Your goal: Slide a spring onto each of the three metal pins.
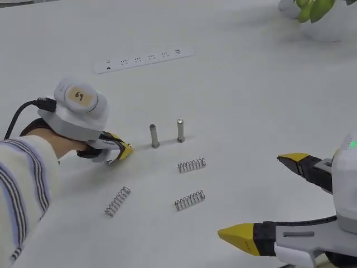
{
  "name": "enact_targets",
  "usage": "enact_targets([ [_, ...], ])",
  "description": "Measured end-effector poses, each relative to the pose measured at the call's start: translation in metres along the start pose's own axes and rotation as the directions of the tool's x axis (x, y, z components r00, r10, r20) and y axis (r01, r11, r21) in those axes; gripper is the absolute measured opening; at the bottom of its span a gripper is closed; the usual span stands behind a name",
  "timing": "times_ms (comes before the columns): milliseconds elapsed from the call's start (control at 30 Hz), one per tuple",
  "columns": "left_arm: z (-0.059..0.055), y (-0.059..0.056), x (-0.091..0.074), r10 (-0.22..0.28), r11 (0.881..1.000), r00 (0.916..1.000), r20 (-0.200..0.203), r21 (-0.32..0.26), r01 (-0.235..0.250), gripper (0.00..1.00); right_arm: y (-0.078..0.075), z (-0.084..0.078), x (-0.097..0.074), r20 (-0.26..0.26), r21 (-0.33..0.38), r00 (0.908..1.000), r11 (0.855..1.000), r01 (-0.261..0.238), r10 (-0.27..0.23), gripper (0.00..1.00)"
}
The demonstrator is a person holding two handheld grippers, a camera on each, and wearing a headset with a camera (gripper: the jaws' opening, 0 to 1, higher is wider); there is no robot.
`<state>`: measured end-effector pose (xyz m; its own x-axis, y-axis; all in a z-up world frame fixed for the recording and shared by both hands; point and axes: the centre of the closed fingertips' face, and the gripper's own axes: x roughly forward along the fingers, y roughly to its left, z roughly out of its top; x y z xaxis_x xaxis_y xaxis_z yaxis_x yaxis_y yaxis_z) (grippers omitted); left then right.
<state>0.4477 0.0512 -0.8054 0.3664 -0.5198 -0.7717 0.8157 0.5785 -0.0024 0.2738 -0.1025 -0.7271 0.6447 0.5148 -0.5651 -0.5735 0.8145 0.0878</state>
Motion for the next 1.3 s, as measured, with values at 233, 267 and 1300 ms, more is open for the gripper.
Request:
enact_targets([
  [233, 0.0, 0.005, 0.0, 0.02, 0.999, 0.9998, 0.003, -0.034, -0.02, 0.0, 0.001, 0.001, 0.0, 0.003, 0.001, 1.0, 1.0, 0.001, -0.001, 0.97],
  [267, 0.0, 0.005, 0.0, 0.02, 0.999, 0.9998, 0.003, -0.034, -0.02, 0.0, 0.001, 0.002, 0.0, 0.006, 0.002, 1.0, 1.0, -0.001, 0.001, 0.98],
  [1300, 0.024, 0.007, -0.041, 0.054, 0.993, 0.9903, 0.127, -0.113, -0.04, 0.0, 0.007, 0.004, 0.003, 0.012, -0.005, 0.9998, 1.0, -0.016, 0.017, 0.99],
])
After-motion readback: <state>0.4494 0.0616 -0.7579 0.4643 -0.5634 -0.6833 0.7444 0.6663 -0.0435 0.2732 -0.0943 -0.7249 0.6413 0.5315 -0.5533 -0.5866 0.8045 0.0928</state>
